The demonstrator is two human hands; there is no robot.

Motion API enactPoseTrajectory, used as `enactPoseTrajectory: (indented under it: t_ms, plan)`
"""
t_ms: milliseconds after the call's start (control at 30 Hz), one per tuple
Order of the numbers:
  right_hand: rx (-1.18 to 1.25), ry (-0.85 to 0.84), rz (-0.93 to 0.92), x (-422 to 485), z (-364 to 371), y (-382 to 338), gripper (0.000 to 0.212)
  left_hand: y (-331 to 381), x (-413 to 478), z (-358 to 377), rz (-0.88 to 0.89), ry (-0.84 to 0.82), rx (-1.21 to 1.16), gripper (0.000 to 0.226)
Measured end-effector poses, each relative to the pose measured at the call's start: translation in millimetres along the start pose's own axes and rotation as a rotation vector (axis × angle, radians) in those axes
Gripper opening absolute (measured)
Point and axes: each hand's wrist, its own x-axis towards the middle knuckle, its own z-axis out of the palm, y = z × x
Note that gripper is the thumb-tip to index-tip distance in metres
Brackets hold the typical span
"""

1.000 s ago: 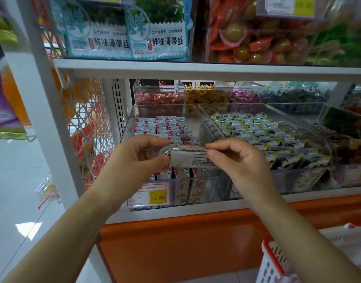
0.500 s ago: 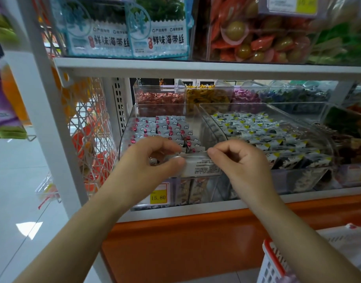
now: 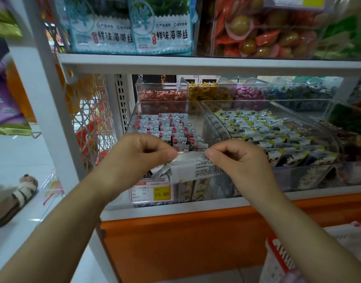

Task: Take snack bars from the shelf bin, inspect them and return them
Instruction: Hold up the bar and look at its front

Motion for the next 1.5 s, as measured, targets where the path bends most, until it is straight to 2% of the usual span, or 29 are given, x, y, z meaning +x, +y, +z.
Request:
enactPoseTrajectory:
  t_ms: [200, 400, 567, 733, 833, 933, 1000, 1067, 1167, 1267, 1367, 1500]
  plan:
    - [-0.046, 0.041, -0.006, 1, -1, 5, 0.013, -1, -3, 7, 0.007, -0.103, 0.065, 0.010]
    - [0.130, -0.200, 0.205, 11, -19, 7, 0.016, -6, -1, 8, 0.014, -0.119, 0.112, 0.016]
    - [0.232, -0.240, 0.240, 15, -25, 12, 0.014, -7, 0, 10, 0.035, -0.128, 0.111, 0.015]
    - [0.272, -0.223, 0.273, 15, -22, 19, 0.023, -10, 1, 12, 0.031, -0.119, 0.120, 0.013]
    - [0.316, -0.170, 0.270, 13, -18, 21, 0.033, -13, 1, 12, 0.015, -0.037, 0.096, 0.008]
    - [0.312, -0.195, 0.219, 10, -12, 19, 0.043, -14, 3, 12, 0.010, 0.103, 0.060, 0.009]
    - [0.261, -0.183, 0.164, 8, -6, 15, 0.042, -13, 4, 15, 0.016, 0.152, 0.021, 0.014]
    - [0.249, -0.099, 0.140, 8, -1, 12, 0.033, -13, 7, 17, 0.034, 0.197, 0.038, 0.023]
    - [0.226, 0.108, 0.156, 18, -1, 11, 0.024, -18, 13, 12, 0.081, 0.270, 0.269, 0.040]
    - [0.143, 0.245, 0.143, 32, -2, 14, 0.028, -28, 18, 9, 0.117, 0.163, 0.596, 0.048]
    - [0.014, 0.264, 0.102, 48, 6, 13, 0.026, -41, 19, 15, 0.063, -0.044, 0.935, 0.067]
    - [-0.253, 0.167, -0.039, 75, 21, 8, 0.026, -47, 19, 19, 0.029, -0.131, 1.065, 0.075]
